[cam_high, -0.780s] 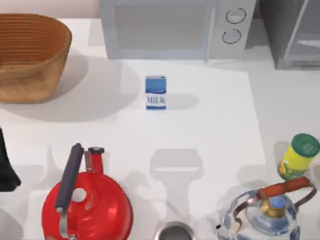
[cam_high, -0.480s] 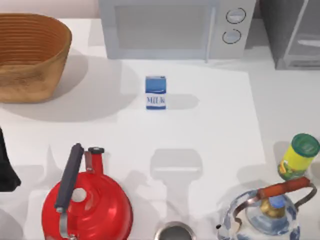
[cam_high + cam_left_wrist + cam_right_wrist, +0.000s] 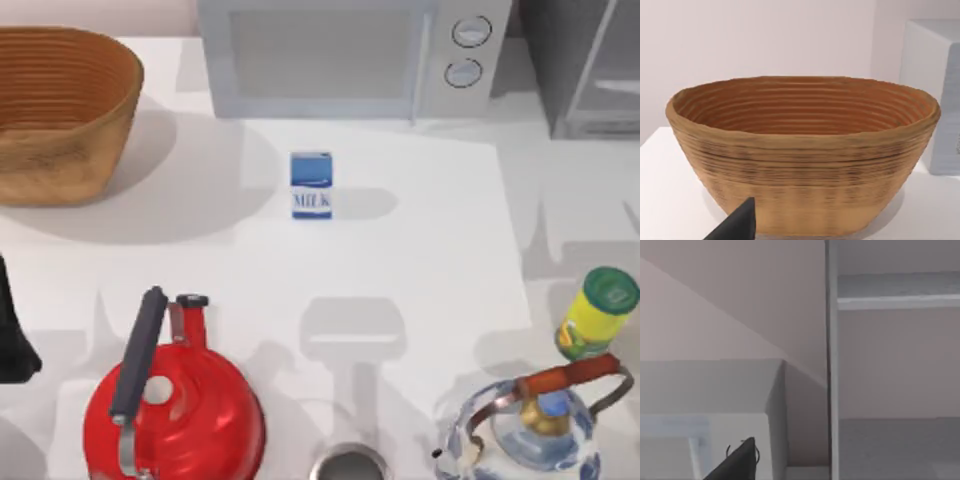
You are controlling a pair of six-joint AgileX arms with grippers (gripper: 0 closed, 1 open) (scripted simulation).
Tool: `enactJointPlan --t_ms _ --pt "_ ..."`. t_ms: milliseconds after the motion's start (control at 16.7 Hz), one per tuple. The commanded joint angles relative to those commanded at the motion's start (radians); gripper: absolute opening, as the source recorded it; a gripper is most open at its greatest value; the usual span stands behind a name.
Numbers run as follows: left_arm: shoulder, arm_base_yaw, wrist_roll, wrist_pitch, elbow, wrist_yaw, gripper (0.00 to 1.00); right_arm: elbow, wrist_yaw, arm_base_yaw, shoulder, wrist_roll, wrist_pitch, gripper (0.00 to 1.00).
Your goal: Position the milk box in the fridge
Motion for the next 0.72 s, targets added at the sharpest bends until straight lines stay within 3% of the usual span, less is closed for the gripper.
enactJointPlan --t_ms 720 --pt "0.000 0.000 0.000 0.000 0.000 0.000 1.00 0.647 0.481 0.448 1.369 0.040 0.544 1.00"
